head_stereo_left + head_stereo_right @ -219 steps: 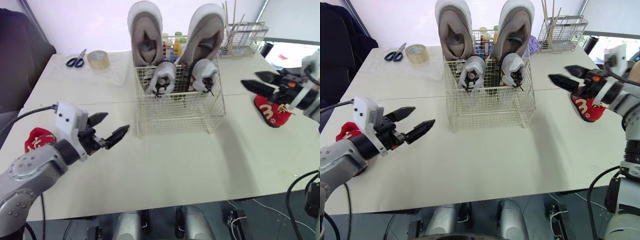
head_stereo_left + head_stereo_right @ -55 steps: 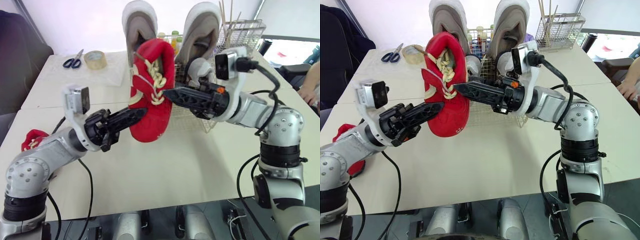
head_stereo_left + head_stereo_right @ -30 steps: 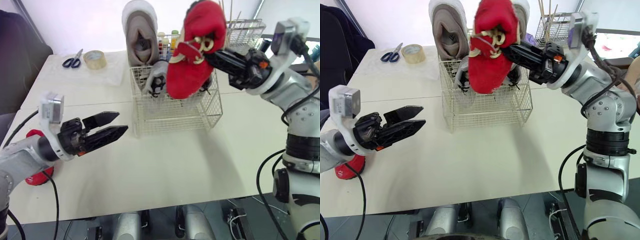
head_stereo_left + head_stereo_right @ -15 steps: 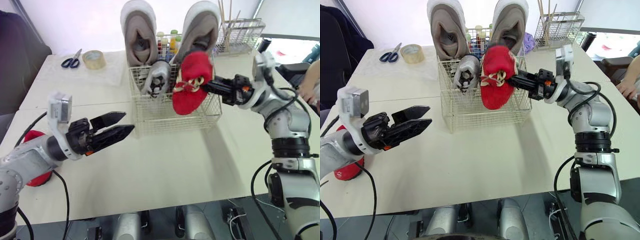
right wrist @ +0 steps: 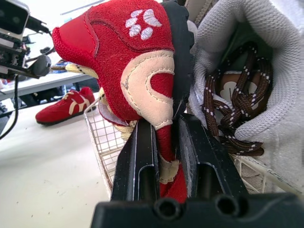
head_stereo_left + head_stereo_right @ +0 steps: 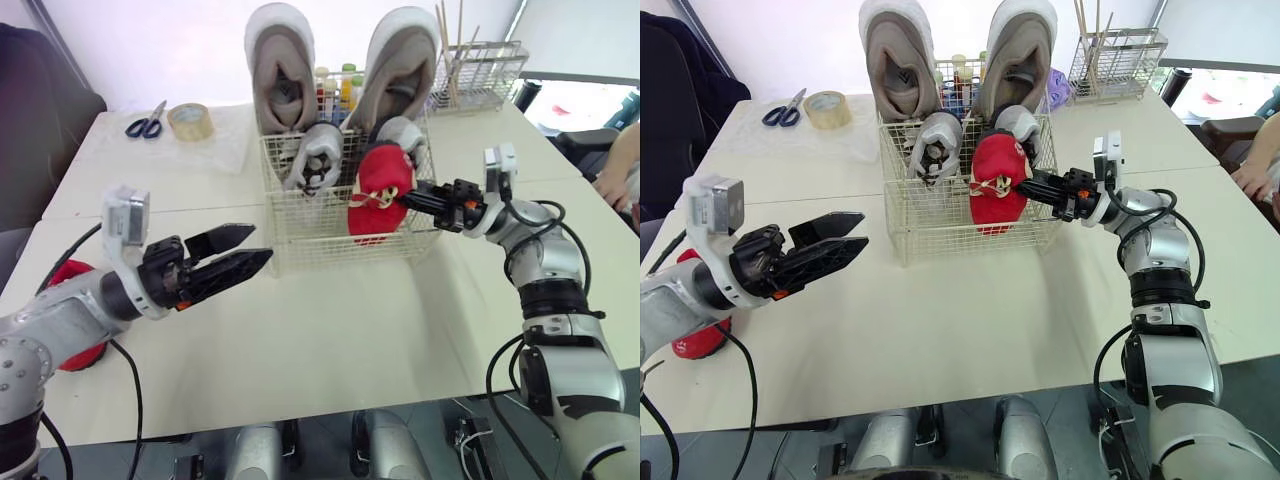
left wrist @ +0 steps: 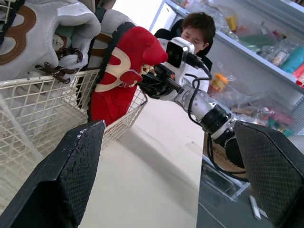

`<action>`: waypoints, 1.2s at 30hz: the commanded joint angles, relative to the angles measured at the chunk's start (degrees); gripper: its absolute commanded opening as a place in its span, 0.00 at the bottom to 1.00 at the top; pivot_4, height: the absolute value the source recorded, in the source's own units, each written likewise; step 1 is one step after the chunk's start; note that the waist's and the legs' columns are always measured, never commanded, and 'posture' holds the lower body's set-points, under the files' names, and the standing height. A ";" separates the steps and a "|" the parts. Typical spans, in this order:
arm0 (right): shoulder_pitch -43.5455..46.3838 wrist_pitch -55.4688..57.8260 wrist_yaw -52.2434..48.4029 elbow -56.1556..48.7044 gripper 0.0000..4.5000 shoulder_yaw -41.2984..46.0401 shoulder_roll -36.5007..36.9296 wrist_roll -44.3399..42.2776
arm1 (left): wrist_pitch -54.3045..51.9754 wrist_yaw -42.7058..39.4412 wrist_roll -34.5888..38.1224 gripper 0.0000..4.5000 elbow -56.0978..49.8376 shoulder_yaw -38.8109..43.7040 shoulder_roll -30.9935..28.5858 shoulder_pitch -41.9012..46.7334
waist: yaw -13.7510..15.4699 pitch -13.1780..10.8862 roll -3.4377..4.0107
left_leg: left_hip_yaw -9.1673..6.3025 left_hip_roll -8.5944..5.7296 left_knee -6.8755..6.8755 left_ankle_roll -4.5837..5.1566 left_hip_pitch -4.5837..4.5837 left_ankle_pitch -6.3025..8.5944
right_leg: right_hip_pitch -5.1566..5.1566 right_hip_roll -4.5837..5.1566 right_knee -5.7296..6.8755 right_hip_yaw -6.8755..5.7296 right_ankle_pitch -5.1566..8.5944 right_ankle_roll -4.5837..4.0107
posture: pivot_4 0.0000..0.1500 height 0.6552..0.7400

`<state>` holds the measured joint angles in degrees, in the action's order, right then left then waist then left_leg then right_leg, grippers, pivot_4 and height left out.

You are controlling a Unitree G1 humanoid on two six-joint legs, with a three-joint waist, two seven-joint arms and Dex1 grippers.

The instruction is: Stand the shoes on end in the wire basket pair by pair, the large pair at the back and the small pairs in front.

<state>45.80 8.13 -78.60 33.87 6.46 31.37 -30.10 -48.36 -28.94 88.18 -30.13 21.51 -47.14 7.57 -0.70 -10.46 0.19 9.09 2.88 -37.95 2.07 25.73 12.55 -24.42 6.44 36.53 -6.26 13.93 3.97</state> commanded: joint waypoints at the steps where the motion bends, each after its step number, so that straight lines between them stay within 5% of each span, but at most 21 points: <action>1: -0.43 0.16 0.99 0.59 0.04 2.64 1.84 0.27 | 0.66 0.10 0.38 0.99 -0.85 0.82 -0.12 0.33 | 0.03 0.00 0.00 | 0.00 -0.02 0.01 0.02 0.00 0.01 | 0.01 0.04 -0.06 0.00 -0.01 0.00 | 1.00 1.00; 12: -0.91 -5.06 0.19 5.03 0.04 0.57 0.84 4.93 | 0.41 -0.46 -2.26 0.99 1.13 -1.38 1.03 2.42 | -0.24 0.00 0.00 | 0.04 -0.04 0.20 0.04 -0.01 0.03 | 0.00 0.11 -0.23 0.03 -0.06 0.01 | 1.00 1.00; 18: -0.48 -7.20 0.71 9.37 0.64 0.66 0.23 6.36 | 0.57 -0.25 -2.95 1.00 1.13 -1.58 1.30 2.51 | -0.44 0.05 -0.07 | 0.06 -0.01 0.27 0.06 -0.32 0.05 | 0.20 0.10 -0.27 0.04 -0.06 -0.01 | 1.00 1.00; 24: -0.95 -7.01 1.28 8.20 0.64 2.03 2.32 6.20 | 0.63 -0.12 -3.01 1.00 0.78 -1.14 1.27 1.94 | -0.32 0.10 -0.14 | 0.08 -0.03 0.33 0.32 -0.32 0.21 | 0.19 0.21 -0.38 0.04 -0.12 -0.09 | 1.00 1.00; 36: -10.84 8.62 6.58 -17.57 0.64 6.15 7.66 -1.17 | 0.80 -0.67 -3.82 1.00 1.37 -1.30 1.60 1.38 | -0.09 0.07 -0.10 | 0.14 -0.09 0.91 0.13 -0.23 0.09 | -0.04 0.35 -0.52 0.05 -0.11 -0.12 | 1.00 1.00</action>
<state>35.16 14.84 -73.11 20.91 10.60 37.76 -29.09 -48.39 -28.83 84.28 -28.12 19.19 -45.77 8.64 -0.78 -10.38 0.10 9.23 2.80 -37.02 2.02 25.55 12.53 -24.45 6.79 36.01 -6.21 13.82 3.84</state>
